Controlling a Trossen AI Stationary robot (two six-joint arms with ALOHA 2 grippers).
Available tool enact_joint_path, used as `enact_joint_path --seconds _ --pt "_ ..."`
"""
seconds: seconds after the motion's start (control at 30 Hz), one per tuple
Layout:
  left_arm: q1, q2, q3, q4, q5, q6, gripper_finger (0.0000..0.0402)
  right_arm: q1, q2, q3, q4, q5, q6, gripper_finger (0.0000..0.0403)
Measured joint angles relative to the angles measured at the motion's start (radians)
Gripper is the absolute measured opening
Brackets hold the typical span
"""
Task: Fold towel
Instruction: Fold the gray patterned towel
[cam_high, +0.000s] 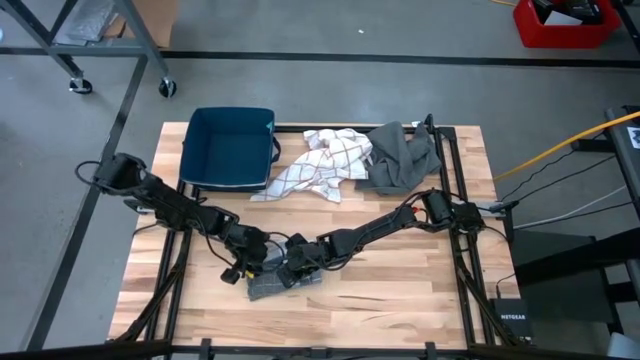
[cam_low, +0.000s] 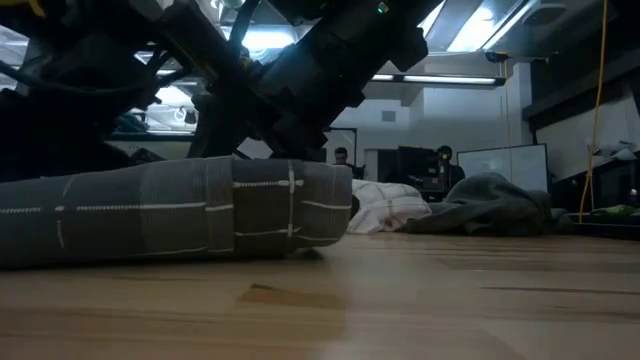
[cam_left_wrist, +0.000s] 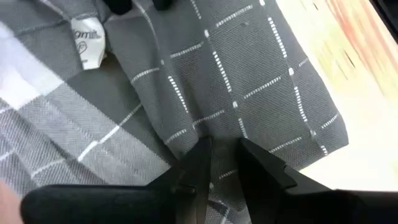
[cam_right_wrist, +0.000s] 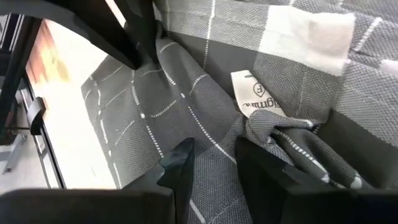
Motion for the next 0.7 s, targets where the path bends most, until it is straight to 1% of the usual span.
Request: enact_joint_path --seconds 0.17,0.37,0.5,0.6,0.7 --pt "0.0 0.021 0.001 0.008 0.001 0.009 0.0072 0.0 -0.001 0.001 -0.009 0.018 -0.026 0.0124" --pt "-0.012 0.003 0.0 -0.003 0.007 -0.055 0.0071 0.0 -0.06 0.0 -0.068 0.163 -0.084 0.0124" --pt "-0.035 -0.01 -0.002 -0.008 0.009 -0.054 0.0055 0.0 -0.12 0.0 -0.151 0.236 -0.107 0.0124" --pt "-0.04 -0.01 -0.002 -0.005 0.01 -0.053 0.004 0.0 -0.142 0.0 -0.174 0.236 -0.082 0.0124" --pt "-0.038 -0.01 -0.002 -0.004 0.011 -0.055 0.0028 0.011 -0.145 0.0 -0.103 0.205 -0.052 0.0124"
